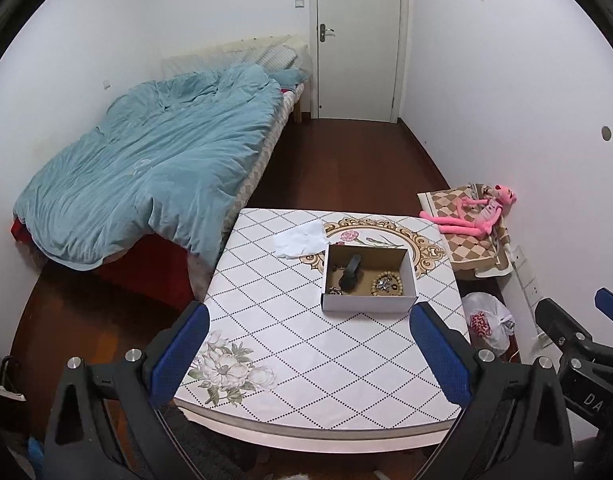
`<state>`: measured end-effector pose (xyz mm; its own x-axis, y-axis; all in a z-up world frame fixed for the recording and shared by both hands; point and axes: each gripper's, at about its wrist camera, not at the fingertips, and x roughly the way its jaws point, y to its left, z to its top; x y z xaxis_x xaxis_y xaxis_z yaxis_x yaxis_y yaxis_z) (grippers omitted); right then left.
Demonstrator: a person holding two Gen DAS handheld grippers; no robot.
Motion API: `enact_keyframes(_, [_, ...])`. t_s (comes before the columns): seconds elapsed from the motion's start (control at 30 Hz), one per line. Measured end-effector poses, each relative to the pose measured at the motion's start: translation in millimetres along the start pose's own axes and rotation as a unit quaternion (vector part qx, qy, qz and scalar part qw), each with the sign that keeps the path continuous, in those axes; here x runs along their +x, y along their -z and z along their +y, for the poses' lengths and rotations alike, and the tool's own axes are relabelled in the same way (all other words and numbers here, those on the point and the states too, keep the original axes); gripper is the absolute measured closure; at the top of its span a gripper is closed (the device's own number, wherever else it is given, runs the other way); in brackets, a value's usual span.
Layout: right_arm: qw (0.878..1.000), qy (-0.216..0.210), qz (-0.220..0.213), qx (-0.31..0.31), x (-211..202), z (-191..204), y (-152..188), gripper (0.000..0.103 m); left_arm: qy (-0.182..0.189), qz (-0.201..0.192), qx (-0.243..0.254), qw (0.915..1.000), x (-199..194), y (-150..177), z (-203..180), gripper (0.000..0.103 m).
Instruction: Organize jewelry
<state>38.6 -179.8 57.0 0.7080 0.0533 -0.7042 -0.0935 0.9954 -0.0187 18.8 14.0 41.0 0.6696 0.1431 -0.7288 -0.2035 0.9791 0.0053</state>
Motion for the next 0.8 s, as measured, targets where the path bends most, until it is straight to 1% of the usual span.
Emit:
enact_keyframes(0.17, [1.0, -0.003, 0.011, 0.001, 6, 1, 0, 0.0, 0.0, 0.011, -0.001, 0.9999, 8, 0, -3, 0.001])
enact_keyframes(0.3, [1.0, 0.002, 0.015, 0.003, 17, -1, -8, 0.0, 0.004, 0.019, 0.0, 0.9998, 20, -7, -9, 0.001])
enact_keyframes(0.4, [1.0, 0.007, 0.017, 0.005, 30, -1, -17, 0.0, 0.005, 0.022, 0.004, 0.9997, 30, -14, -14, 0.001])
enact_keyframes(0.57, [1.0, 0.016, 0.025, -0.001, 52, 2, -33, 0.0, -0.005, 0.035, 0.012, 0.9993, 53, -26, -21, 0.001])
enact_keyframes(0.8, [0.998, 0.021, 0.05, -0.012, 87, 9, -47, 0.0, -0.016, 0.056, 0.014, 0.9982, 82, -37, -19, 0.001])
